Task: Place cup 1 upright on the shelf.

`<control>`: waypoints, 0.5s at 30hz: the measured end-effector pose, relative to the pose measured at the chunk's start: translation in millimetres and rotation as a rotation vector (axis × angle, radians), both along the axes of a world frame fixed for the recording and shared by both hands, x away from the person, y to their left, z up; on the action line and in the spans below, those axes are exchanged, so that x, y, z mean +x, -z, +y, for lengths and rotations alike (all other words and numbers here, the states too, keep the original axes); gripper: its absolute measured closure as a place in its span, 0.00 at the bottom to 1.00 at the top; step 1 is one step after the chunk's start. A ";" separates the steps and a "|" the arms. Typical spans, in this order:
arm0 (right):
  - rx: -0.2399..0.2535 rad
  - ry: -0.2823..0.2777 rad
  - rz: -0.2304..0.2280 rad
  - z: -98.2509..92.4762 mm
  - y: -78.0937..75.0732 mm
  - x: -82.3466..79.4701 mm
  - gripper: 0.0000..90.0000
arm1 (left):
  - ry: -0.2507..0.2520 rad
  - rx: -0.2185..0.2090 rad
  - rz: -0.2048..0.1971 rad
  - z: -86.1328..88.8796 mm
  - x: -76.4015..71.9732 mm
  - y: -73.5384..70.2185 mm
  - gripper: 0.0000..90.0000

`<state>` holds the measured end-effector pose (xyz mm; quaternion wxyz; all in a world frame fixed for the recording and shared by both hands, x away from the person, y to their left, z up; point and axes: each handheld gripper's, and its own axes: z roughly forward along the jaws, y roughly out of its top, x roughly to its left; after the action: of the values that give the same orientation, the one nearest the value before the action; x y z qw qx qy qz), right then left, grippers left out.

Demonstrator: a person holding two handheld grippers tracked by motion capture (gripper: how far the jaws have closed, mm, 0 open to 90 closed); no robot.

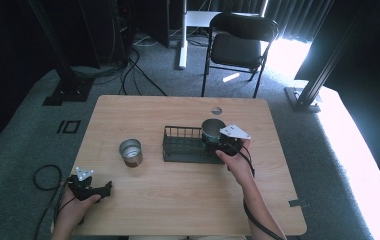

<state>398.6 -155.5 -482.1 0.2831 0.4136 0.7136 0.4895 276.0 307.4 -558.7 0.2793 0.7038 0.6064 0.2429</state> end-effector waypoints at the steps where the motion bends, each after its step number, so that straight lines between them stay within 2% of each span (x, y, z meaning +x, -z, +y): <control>1: -0.001 0.001 -0.002 -0.1 0.4 -0.4 0.17 | 0.000 0.000 0.000 0.0 0.0 0.0 0.01; 5: -0.016 -0.004 -0.018 1.5 1.5 -1.6 0.16 | 0.000 0.000 0.000 0.0 0.0 0.0 0.01; 10: 0.000 -0.004 -0.030 0.2 3.8 -2.1 0.16 | 0.000 0.000 0.000 0.0 0.0 0.0 0.01; 15: 0.000 -0.026 -0.023 -0.8 3.2 -2.2 0.16 | 0.000 0.000 0.000 0.0 0.0 0.0 0.01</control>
<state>396.4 -156.3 -485.3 0.2846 0.3986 0.7156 0.4980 275.9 307.4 -558.7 0.2793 0.7038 0.6064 0.2429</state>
